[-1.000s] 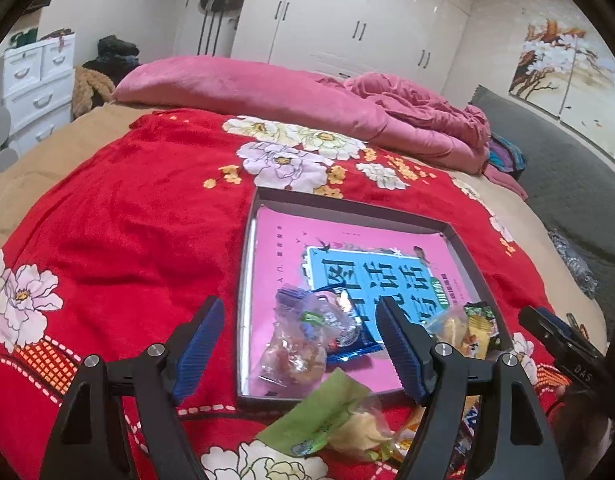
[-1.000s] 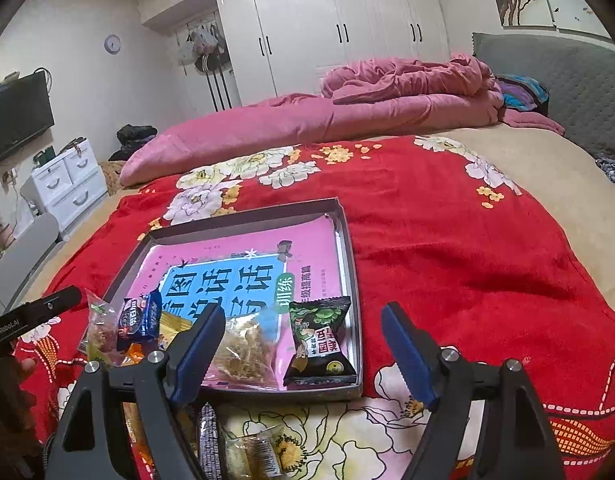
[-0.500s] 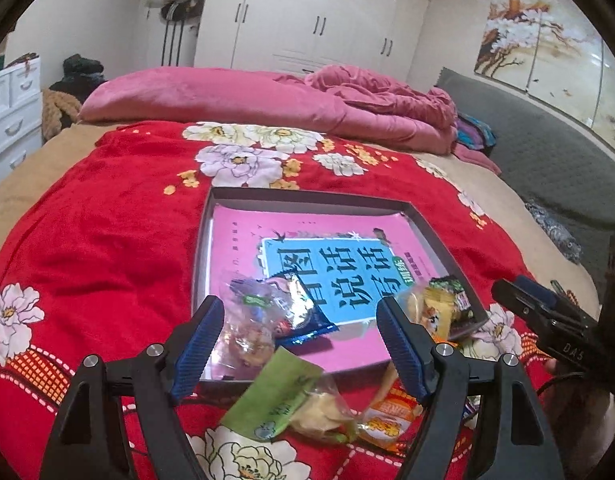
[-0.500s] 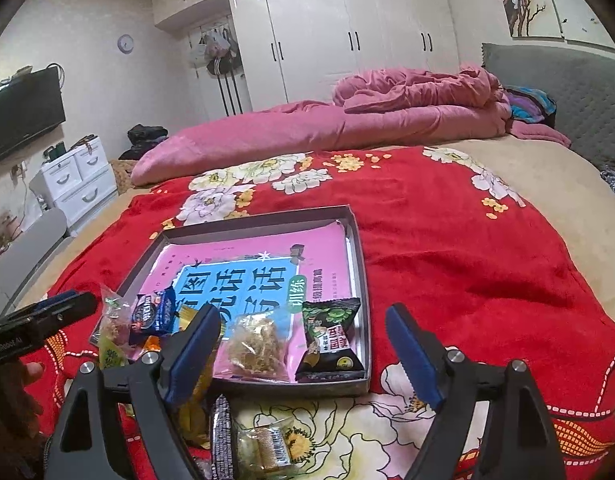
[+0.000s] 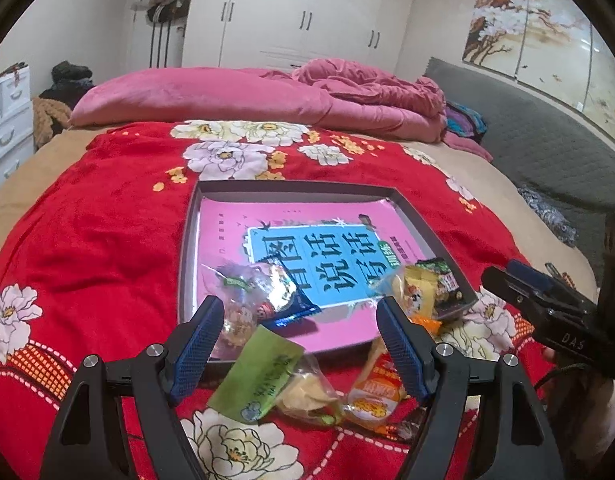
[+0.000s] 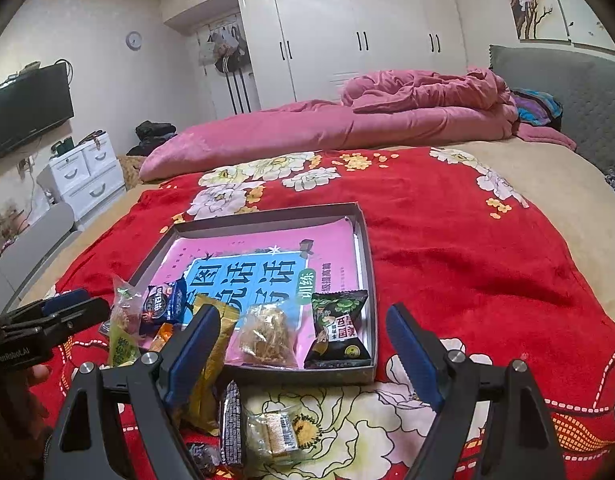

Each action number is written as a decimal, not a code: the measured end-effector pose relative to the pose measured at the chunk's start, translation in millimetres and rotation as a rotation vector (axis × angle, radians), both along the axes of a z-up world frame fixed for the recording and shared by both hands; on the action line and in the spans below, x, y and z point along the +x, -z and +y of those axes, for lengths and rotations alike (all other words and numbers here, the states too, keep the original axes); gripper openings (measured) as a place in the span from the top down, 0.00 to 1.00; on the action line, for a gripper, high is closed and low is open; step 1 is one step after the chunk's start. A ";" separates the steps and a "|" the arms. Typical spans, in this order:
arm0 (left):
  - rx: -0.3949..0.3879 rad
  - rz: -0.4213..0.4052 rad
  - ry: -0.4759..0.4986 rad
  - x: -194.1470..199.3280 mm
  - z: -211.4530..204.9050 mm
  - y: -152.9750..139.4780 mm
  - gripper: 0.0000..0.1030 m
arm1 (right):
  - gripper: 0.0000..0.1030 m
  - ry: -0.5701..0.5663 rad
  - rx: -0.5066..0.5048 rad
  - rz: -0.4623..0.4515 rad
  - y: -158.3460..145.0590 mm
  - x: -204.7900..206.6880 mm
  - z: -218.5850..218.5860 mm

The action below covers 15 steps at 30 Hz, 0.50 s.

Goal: Organize snacks
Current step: 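Grasp the orange rice-cracker packet with the left gripper while the right grasps the gold packet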

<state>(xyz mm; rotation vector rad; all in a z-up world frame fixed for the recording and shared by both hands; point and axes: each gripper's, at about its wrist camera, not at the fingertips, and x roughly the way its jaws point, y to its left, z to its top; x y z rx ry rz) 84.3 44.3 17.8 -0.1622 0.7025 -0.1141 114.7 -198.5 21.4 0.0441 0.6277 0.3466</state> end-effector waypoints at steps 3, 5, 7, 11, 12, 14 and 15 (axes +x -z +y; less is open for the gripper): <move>0.010 0.006 0.018 -2.2 -5.3 1.2 0.22 | 0.18 -0.012 -0.002 0.000 -0.5 -2.4 0.9; 0.019 0.010 0.030 -4.1 -9.0 2.3 0.22 | 0.18 -0.019 -0.005 -0.001 -1.0 -4.9 1.4; 0.029 0.015 0.044 -5.6 -12.9 3.3 0.22 | 0.18 -0.023 -0.007 -0.001 -1.5 -6.7 1.9; 0.043 0.021 0.063 -9.8 -19.5 4.6 0.23 | 0.18 -0.031 -0.006 0.000 -2.4 -10.6 1.4; 0.045 0.024 0.068 -10.5 -20.6 4.8 0.23 | 0.18 -0.033 -0.005 0.000 -2.7 -11.2 1.1; 0.048 0.030 0.078 -11.9 -22.4 5.8 0.22 | 0.18 -0.038 -0.002 0.001 -2.8 -12.8 0.3; 0.051 0.035 0.084 -12.6 -24.1 6.7 0.22 | 0.18 -0.040 -0.002 0.002 -2.9 -13.9 0.3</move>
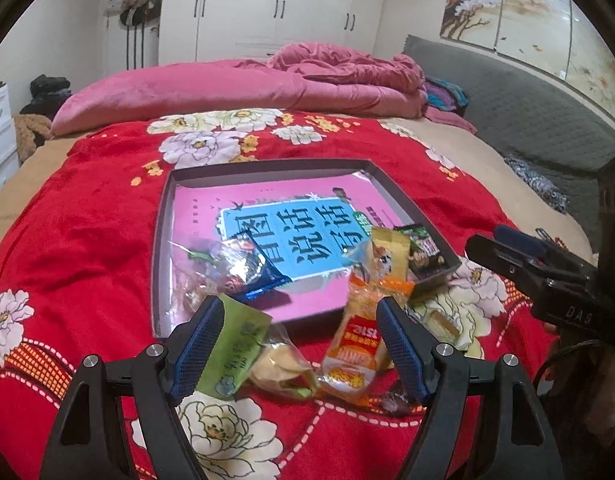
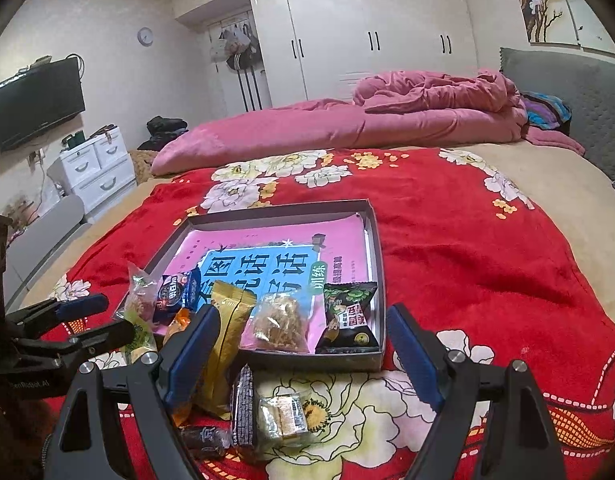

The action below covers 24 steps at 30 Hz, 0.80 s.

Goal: Organize snacks
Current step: 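Grasp the orange rice-cracker packet with the left gripper while the right grasps the gold packet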

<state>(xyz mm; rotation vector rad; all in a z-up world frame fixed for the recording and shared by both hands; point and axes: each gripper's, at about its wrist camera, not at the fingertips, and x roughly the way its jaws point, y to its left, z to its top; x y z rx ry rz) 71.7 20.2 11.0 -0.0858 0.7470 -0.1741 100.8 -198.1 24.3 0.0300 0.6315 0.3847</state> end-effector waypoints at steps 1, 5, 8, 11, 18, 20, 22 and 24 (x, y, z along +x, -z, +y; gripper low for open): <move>0.002 0.004 0.006 -0.5 -1.3 0.8 0.22 | 0.18 -0.004 0.001 0.002 0.0 -0.9 0.0; 0.017 0.024 0.035 -2.6 -8.6 4.9 0.23 | 0.18 -0.024 0.004 0.009 0.3 -4.6 2.1; 0.029 0.038 0.057 -4.3 -15.1 7.7 0.22 | 0.18 -0.041 0.006 0.019 1.3 -8.0 4.3; 0.036 0.057 0.078 -4.5 -21.1 11.2 0.22 | 0.18 -0.058 0.009 0.034 2.8 -9.7 6.3; 0.034 0.105 0.108 -1.2 -28.5 19.9 0.22 | 0.18 -0.076 0.019 0.059 6.6 -13.3 7.9; 0.033 0.117 0.110 0.2 -29.7 22.7 0.23 | 0.18 -0.078 0.026 0.068 7.4 -13.1 7.2; 0.030 0.128 0.109 2.1 -30.5 25.1 0.23 | 0.18 -0.080 0.032 0.076 8.4 -12.2 6.7; 0.021 0.141 0.110 4.6 -30.7 27.6 0.23 | 0.18 -0.082 0.036 0.084 9.7 -11.1 6.7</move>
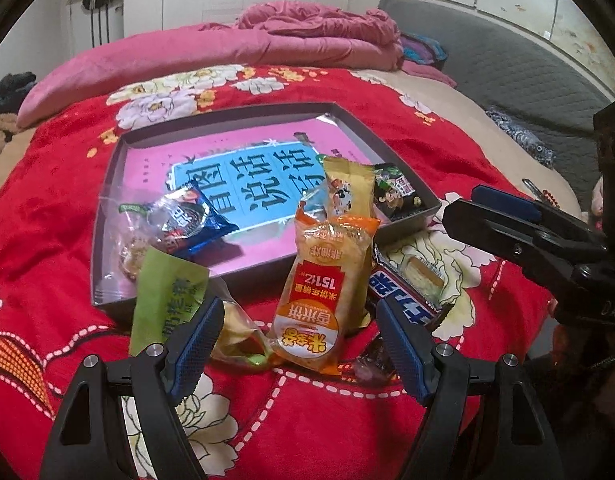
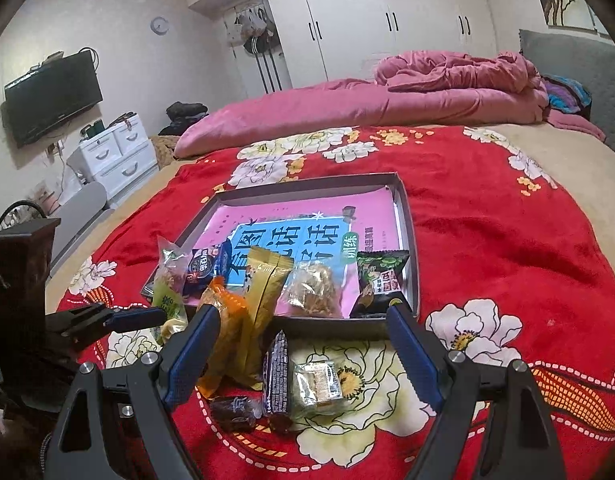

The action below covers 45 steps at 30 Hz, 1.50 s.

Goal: Organize snacks
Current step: 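Grasp the orange rice-cracker packet with the left gripper while the right grasps the gold packet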

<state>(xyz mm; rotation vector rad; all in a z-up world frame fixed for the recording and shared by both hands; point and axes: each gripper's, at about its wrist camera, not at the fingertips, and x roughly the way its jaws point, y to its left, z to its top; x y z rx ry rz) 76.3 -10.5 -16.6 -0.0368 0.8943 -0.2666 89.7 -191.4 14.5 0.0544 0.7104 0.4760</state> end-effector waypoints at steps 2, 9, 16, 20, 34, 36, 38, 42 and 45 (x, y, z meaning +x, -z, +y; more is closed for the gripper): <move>-0.009 0.010 0.003 2.2 -0.2 1.7 0.23 | 0.18 -0.005 0.006 0.010 1.5 1.3 0.3; -0.053 0.021 0.001 8.8 3.1 3.7 0.22 | 0.18 -0.028 0.022 0.045 7.4 6.8 5.0; -0.097 0.018 -0.002 13.3 7.5 3.4 0.25 | 0.18 -0.043 0.066 0.079 12.3 16.0 11.9; -0.112 0.014 0.011 15.8 8.2 3.0 0.45 | 0.18 -0.038 0.111 0.107 15.4 22.6 11.3; -0.119 0.073 0.062 23.7 0.0 13.6 0.51 | 0.46 -0.037 0.171 0.185 29.5 50.7 17.0; -0.123 0.080 0.060 24.9 1.6 15.2 0.53 | 0.51 -0.048 0.163 0.193 31.3 53.1 21.2; -0.128 0.089 0.057 25.9 3.0 16.9 0.54 | 0.56 -0.057 0.159 0.201 33.1 55.5 24.5; -0.147 0.105 0.057 27.7 5.0 18.8 0.54 | 0.62 -0.072 0.170 0.221 35.6 60.0 29.3; -0.154 0.119 0.058 28.8 5.3 20.9 0.54 | 0.64 -0.091 0.176 0.232 37.8 61.5 33.2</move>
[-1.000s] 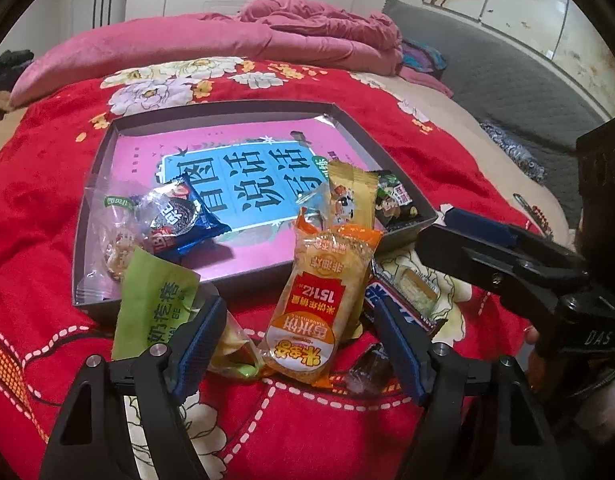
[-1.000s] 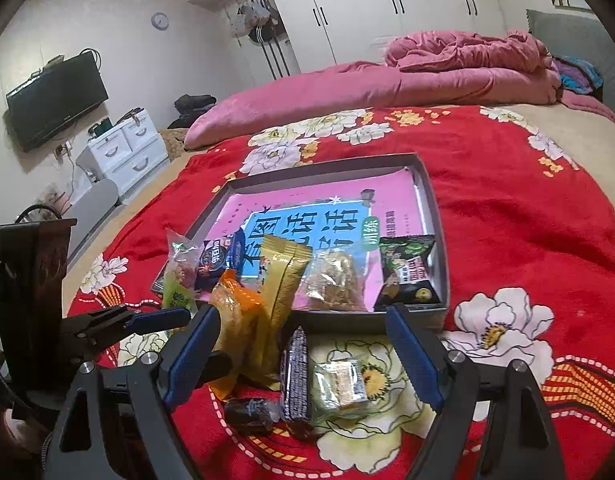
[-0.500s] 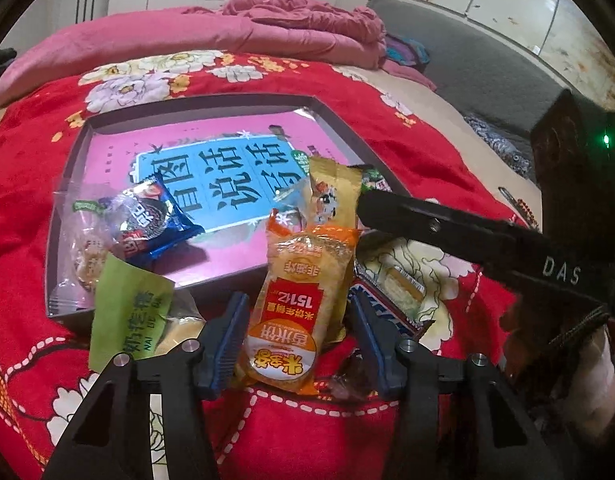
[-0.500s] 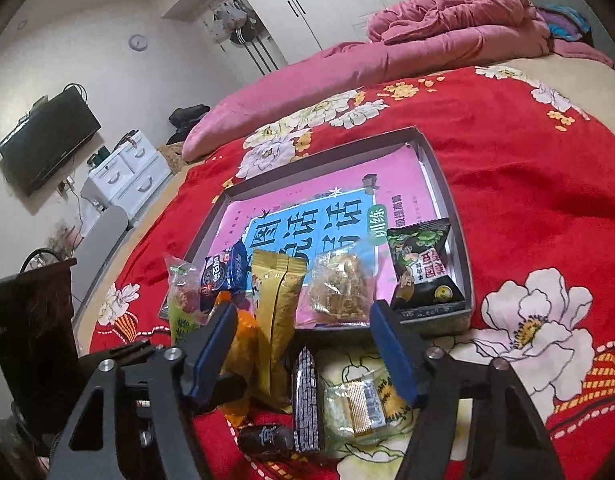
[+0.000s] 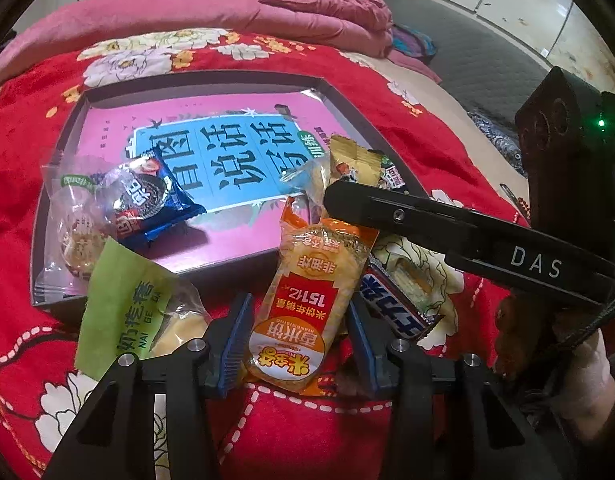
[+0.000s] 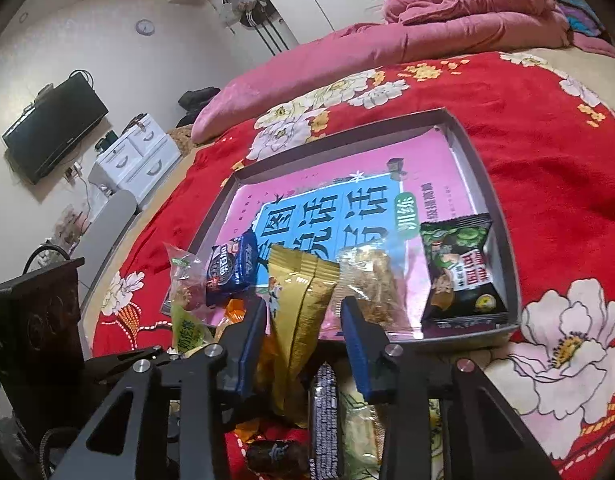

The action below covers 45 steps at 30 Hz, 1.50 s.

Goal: Organize snacks
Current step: 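Lift the rice-cracker packet with the left gripper while the right carries the gold packet over the tray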

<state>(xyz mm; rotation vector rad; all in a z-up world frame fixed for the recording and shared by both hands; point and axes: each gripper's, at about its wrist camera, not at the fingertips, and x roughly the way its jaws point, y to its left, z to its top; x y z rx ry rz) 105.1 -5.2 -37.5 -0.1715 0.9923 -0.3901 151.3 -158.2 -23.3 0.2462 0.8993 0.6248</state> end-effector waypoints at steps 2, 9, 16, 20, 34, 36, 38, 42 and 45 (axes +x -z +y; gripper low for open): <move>0.000 0.003 0.001 0.8 -0.5 0.4 0.54 | 0.68 -0.015 0.010 0.004 1.0 0.8 2.3; 0.003 0.020 0.008 4.4 -4.1 4.5 0.54 | 0.80 -0.021 0.019 -0.010 -0.4 -0.4 1.1; 0.006 0.017 0.004 4.9 -3.9 4.6 0.55 | 0.83 -0.021 0.027 -0.063 -12.0 -7.9 -3.7; -0.012 0.009 0.005 3.2 -1.8 1.6 0.60 | 0.83 -0.022 0.058 -0.082 -19.4 -11.8 -11.3; -0.081 -0.087 -0.064 -5.4 16.8 -23.2 0.64 | 0.83 0.019 0.121 -0.153 -38.5 -18.2 -29.7; -0.082 -0.103 -0.077 -6.6 18.6 -26.4 0.64 | 0.83 0.028 0.126 -0.166 -41.1 -18.9 -31.4; -0.077 -0.115 -0.090 -7.0 20.1 -28.6 0.64 | 0.83 0.038 0.140 -0.166 -41.9 -18.7 -33.5; -0.080 -0.125 -0.114 -5.8 24.1 -30.0 0.64 | 0.83 0.060 0.155 -0.173 -43.8 -18.5 -38.1; -0.086 -0.133 -0.132 -4.8 27.7 -31.6 0.64 | 0.83 0.076 0.174 -0.177 -45.1 -17.2 -41.4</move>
